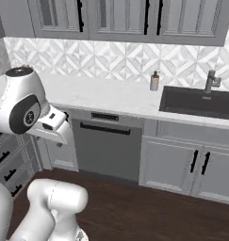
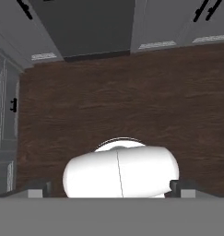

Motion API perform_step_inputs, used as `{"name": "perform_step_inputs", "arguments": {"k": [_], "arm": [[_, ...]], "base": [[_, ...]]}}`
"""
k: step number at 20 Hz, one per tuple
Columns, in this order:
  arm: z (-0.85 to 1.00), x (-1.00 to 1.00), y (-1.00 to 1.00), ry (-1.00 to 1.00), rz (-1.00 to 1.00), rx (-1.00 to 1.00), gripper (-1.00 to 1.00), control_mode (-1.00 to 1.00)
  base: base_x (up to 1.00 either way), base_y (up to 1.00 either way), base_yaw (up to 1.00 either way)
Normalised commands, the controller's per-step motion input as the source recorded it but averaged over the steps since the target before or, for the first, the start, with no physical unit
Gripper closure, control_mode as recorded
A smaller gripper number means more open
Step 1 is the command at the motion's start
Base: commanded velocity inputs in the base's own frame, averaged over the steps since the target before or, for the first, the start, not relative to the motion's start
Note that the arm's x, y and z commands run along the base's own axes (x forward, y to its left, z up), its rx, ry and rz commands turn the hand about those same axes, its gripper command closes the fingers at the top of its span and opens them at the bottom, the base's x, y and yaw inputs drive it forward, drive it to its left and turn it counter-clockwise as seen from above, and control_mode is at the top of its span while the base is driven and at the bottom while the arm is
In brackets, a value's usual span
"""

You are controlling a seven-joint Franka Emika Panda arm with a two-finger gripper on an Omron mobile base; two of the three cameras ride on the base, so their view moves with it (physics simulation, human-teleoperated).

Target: Navigate to the electric kettle.

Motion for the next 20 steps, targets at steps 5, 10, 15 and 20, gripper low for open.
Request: {"name": "perform_step_inputs", "arguments": {"k": [5,10,15,20], "arm": [[0.00,0.00,0.00,0.00,0.00,0.00,-1.00,1.00],[0.00,0.00,0.00,0.00,0.00,0.00,-1.00,1.00],[0.00,0.00,0.00,0.00,0.00,0.00,-1.00,1.00],[0.00,0.00,0.00,0.00,0.00,0.00,-1.00,1.00]], "base": [[1.00,-0.03,0.65],[1.00,-0.05,0.71],[0.79,-0.02,0.80],[0.43,0.00,0.89]]}}
